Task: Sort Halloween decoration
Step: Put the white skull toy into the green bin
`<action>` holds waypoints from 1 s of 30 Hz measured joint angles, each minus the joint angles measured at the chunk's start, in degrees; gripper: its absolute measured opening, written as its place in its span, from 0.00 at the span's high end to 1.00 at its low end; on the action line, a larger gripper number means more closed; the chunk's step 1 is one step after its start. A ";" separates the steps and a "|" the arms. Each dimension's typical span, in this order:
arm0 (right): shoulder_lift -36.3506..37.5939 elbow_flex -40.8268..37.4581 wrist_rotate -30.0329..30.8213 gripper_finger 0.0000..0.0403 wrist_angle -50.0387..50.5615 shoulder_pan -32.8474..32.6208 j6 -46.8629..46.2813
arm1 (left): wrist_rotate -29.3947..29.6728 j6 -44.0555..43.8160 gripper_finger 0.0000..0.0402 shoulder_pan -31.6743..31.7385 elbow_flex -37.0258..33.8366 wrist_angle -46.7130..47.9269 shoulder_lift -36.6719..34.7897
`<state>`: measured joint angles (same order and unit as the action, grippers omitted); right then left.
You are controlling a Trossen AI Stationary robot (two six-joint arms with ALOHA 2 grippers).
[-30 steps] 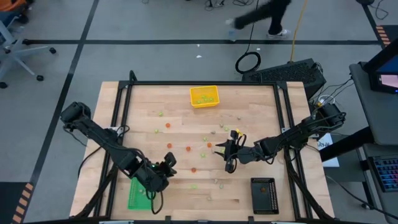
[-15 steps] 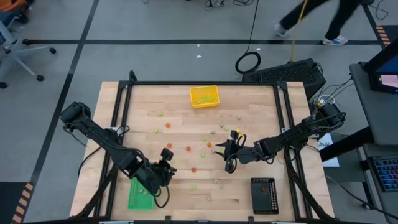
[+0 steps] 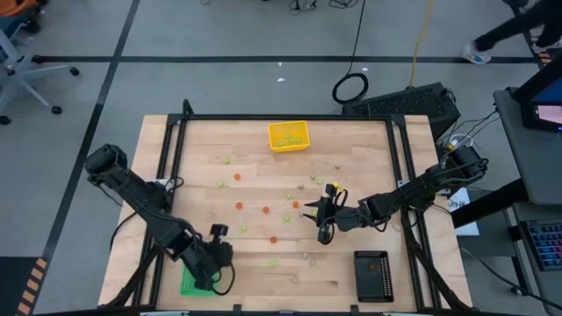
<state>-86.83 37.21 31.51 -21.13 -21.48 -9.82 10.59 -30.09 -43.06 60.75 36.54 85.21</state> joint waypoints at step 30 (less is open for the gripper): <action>-0.13 0.00 -0.02 0.68 0.57 -0.01 -0.66 | -1.57 -29.61 0.89 -11.73 -8.46 5.15 0.20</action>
<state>-86.96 37.21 31.48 -20.56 -21.50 -10.48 9.02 -59.70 -54.78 52.29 41.68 85.41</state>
